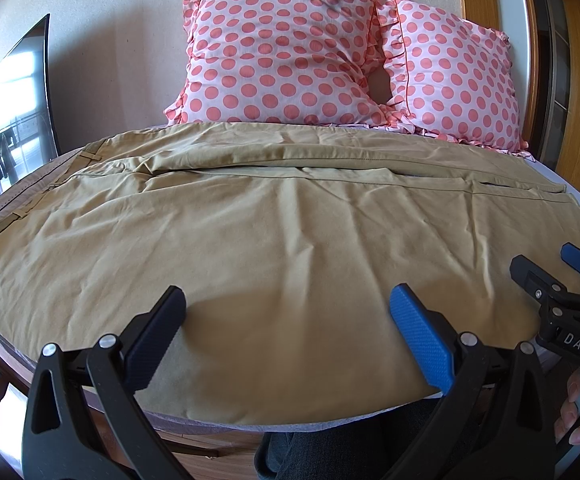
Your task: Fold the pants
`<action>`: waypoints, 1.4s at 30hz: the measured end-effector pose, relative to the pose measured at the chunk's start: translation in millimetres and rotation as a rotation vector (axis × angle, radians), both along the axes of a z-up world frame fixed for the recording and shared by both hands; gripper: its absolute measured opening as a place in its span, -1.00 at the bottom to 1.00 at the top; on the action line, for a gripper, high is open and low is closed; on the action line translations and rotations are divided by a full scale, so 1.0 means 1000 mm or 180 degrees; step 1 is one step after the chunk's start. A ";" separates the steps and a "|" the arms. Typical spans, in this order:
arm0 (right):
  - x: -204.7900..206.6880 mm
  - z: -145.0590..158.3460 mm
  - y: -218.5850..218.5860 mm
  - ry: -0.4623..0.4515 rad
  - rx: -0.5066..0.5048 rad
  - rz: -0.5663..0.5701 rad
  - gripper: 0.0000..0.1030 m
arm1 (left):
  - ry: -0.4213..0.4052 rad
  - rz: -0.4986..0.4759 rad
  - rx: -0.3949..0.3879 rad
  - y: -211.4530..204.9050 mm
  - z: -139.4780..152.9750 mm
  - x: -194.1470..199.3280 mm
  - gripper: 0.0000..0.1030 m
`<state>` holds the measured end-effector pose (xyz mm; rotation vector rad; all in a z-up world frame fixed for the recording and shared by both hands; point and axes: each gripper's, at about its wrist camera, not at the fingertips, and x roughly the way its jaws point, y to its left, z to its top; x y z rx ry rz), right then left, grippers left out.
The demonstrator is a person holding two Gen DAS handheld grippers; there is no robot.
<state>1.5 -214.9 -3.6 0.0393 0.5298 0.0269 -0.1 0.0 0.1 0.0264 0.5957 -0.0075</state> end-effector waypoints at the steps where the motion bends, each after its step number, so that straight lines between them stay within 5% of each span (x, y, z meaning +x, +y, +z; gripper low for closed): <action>1: 0.000 0.000 0.000 -0.0001 -0.0001 0.0000 0.97 | 0.0001 0.0000 0.0000 0.000 0.000 0.000 0.97; 42: -0.004 0.000 -0.008 -0.0031 0.0002 0.0012 0.97 | 0.0002 0.0000 0.0001 0.000 0.000 0.000 0.97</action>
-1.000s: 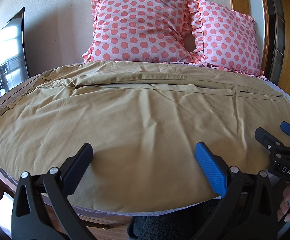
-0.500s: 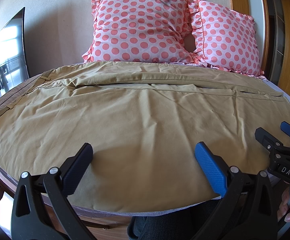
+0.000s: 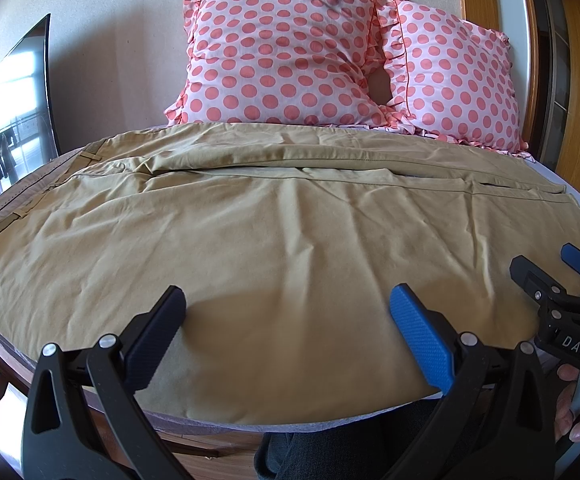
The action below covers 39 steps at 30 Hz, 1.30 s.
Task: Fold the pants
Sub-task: 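Grasp the khaki pant leg hem with the right gripper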
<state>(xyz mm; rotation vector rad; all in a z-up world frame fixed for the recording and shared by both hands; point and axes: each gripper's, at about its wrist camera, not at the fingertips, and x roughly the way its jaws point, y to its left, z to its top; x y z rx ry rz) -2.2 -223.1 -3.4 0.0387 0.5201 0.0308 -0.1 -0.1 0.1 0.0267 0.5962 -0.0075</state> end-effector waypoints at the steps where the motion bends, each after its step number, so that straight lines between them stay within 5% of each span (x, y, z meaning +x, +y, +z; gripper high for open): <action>1: 0.001 0.000 0.001 0.0014 -0.0001 0.0016 0.97 | 0.0003 0.0000 -0.0001 0.000 0.000 0.000 0.97; 6: 0.026 0.021 -0.027 0.0182 0.0250 0.0307 0.97 | 0.0115 -0.0036 -0.0038 0.005 0.003 0.004 0.97; 10: 0.068 0.067 -0.087 -0.0025 0.0338 -0.0269 0.97 | 0.0175 -0.0051 -0.0237 0.014 0.012 0.008 0.97; 14: 0.156 0.086 -0.154 0.0253 0.0415 -0.1008 0.97 | 0.0067 -0.0023 -0.0420 0.022 0.019 0.010 0.97; 16: 0.205 0.081 -0.185 0.0508 0.0415 -0.1361 0.95 | 0.0063 -0.0040 -0.0497 0.025 0.021 0.012 0.97; 22: 0.316 0.040 -0.257 0.1122 0.0727 -0.2099 0.41 | 0.0069 -0.0178 -0.0741 0.038 0.025 0.022 0.97; 26: 0.357 0.017 -0.276 0.1309 0.0871 -0.2361 0.39 | 0.0043 -0.0176 -0.0764 0.046 0.025 0.029 0.96; 31: 0.383 0.007 -0.282 0.1298 0.0468 -0.2580 0.39 | 0.0107 -0.0161 -0.0789 0.050 0.020 0.038 0.96; 33: 0.381 0.005 -0.283 0.1246 0.0429 -0.2503 0.13 | 0.0132 -0.0168 -0.0810 0.051 0.017 0.041 0.96; 34: 0.377 0.006 -0.281 0.1221 0.0395 -0.2455 -0.47 | 0.0133 -0.0174 -0.0833 0.051 0.016 0.041 0.96; 35: 0.371 0.007 -0.280 0.1219 0.0364 -0.2438 -0.71 | 0.0123 -0.0188 -0.0869 0.052 0.015 0.041 0.96; 39: 0.338 0.005 -0.298 0.1054 0.0932 -0.2166 -0.91 | 0.0060 -0.0243 -0.1050 0.058 0.015 0.035 0.96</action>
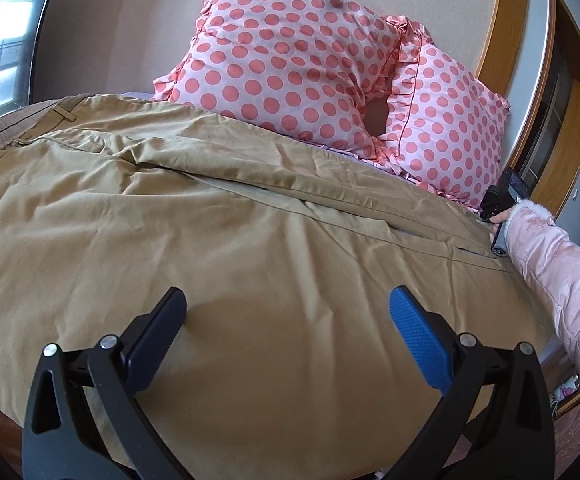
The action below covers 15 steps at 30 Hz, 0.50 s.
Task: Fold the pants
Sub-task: 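Grasp the khaki pant leg hem with the right gripper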
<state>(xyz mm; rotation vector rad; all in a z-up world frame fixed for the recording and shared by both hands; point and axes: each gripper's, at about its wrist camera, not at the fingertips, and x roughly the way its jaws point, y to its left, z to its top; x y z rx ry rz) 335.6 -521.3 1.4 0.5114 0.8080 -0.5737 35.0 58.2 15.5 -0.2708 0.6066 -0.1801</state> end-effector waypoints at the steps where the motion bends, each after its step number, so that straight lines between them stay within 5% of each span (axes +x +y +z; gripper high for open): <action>1: -0.016 0.002 -0.004 -0.0183 0.0156 0.0043 -0.91 | -0.0011 0.0010 -0.0025 0.002 0.000 -0.002 0.96; 9: -0.213 0.043 0.014 -0.1376 0.0678 0.0481 -0.92 | -0.0113 0.0167 -0.0156 0.019 0.008 -0.019 0.96; 15: -0.285 0.013 0.019 -0.1099 0.1090 0.0459 -0.92 | -0.0262 0.0310 -0.0113 0.022 0.026 -0.012 0.96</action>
